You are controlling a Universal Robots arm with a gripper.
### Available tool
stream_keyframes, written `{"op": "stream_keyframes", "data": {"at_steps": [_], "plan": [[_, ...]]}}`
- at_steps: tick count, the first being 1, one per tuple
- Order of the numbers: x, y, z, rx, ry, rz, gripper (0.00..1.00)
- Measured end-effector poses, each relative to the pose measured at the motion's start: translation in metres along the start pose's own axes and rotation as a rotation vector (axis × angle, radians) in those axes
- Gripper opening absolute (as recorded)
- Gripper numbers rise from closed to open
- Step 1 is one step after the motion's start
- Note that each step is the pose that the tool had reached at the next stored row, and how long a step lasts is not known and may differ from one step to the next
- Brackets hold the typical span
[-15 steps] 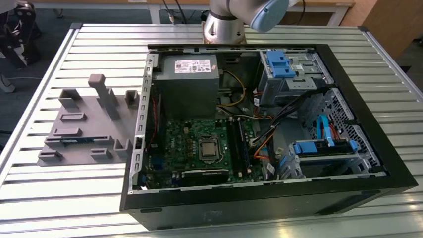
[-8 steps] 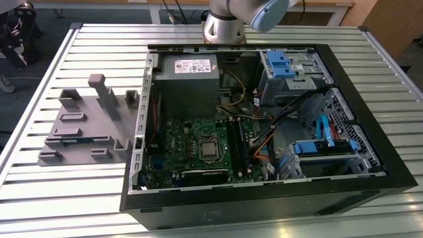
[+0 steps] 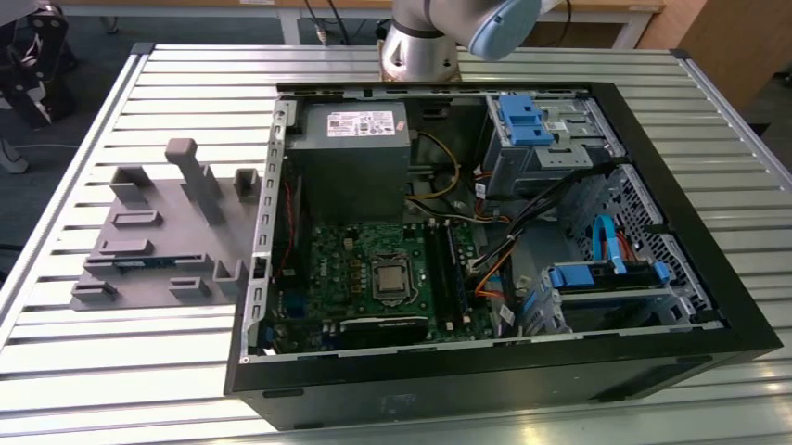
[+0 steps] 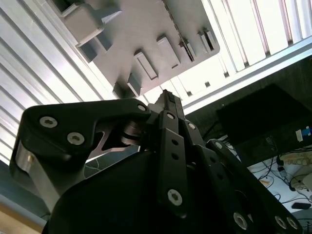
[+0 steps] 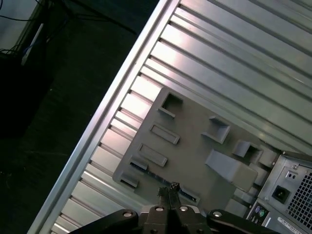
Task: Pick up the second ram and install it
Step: 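Pick up the second ram and move it above second insertion slot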
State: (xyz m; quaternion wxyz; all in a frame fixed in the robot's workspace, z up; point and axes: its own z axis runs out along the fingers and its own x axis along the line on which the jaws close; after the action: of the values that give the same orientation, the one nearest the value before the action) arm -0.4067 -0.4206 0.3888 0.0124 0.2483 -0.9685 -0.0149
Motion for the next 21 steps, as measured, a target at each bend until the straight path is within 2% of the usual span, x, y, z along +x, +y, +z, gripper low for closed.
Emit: {"op": "stream_keyframes", "data": {"at_steps": [7, 12, 18, 21], "plan": [[0.0000, 0.0000, 0.0020, 0.0054, -0.0092, -0.076, 0.11], [0.0002, 0.0000, 0.0040, 0.0180, -0.0317, -0.082, 0.11], [0.0002, 0.0000, 0.0052, 0.0120, -0.0330, -0.172, 0.11], [0.0002, 0.0000, 0.0053, 0.0109, -0.0334, -0.193, 0.11]]}}
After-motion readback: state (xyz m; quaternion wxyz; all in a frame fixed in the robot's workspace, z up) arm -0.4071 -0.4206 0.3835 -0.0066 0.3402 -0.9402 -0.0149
